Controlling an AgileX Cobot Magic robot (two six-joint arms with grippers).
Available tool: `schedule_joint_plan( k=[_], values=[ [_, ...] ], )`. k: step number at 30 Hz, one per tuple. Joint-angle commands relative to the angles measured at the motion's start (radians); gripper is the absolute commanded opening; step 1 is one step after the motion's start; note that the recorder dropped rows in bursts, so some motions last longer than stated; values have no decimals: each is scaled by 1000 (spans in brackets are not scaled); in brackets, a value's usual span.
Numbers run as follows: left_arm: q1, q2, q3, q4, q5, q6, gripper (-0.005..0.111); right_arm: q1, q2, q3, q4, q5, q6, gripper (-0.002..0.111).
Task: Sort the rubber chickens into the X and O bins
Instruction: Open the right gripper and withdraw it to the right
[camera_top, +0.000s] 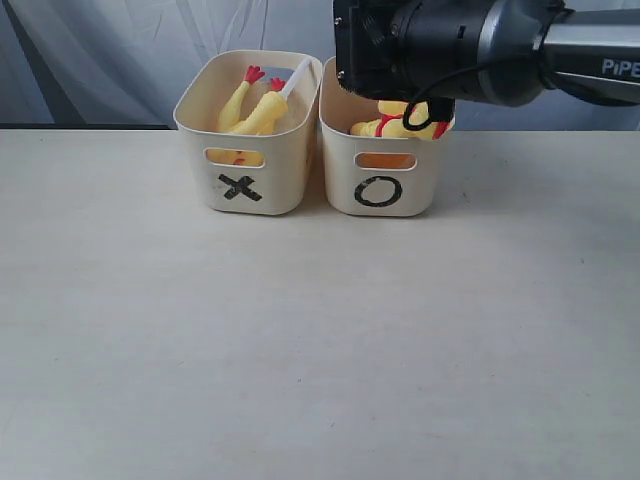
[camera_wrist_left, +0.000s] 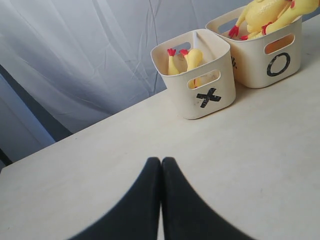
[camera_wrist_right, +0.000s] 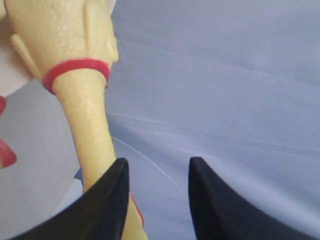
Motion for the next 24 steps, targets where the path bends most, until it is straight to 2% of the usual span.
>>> schedule_joint_plan(
  k=[1,3,6,11,15,21,24],
  values=[
    [-3,-7,4,-5,-7,-7,0,14,-50,-8,24,-7,77,38],
    [-3,-7,4,-5,-7,-7,0,17,-86,-8,62,-44,149,31],
    [-3,-7,4,-5,-7,-7,0,17,-160,-8,152,-115,300,-1],
    [-3,-7,4,-5,-7,-7,0,17,-284,-8,268,-198,456,-1],
    [-3,-7,4,2,-9,-37,0,17,-366,-8,385,-205,458,-1],
    [-3,-7,4,0,-9,-45,0,12,-480,11,441,-194,458,-1],
    [-3,-7,4,-12,-9,-72,0,-52,-548,70,517,-175,461,-1]
  ],
)
